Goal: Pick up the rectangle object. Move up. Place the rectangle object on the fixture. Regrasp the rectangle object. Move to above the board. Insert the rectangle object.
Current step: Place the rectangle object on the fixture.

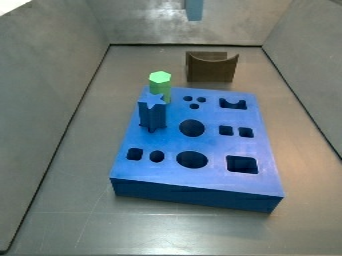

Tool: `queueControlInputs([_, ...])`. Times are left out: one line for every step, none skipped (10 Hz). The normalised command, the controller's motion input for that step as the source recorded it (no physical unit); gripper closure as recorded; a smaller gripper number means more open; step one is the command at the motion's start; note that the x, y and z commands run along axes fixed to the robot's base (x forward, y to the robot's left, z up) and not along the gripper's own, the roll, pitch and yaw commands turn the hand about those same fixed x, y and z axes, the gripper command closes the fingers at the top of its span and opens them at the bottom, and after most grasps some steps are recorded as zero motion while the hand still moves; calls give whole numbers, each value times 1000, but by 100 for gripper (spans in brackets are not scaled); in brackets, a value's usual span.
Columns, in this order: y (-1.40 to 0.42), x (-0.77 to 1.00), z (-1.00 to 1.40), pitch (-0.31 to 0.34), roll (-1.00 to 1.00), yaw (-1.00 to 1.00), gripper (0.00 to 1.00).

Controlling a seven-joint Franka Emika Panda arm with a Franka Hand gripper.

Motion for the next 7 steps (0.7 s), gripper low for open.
queueControlInputs([-76, 1000, 12, 270, 139, -15, 100])
queueControlInputs([-71, 1000, 11, 260, 138, -8, 100])
queueControlInputs([-61, 1000, 9, 248, 135, 4, 100])
queueControlInputs([1000, 525, -69, 77, -1000, -54, 100])
queueControlInputs([1000, 467, -68, 77, -1000, -55, 100])
queueControlInputs([1000, 451, -66, 82, -1000, -64, 100])
queueControlInputs([938, 419, -55, 91, -1000, -65, 100])
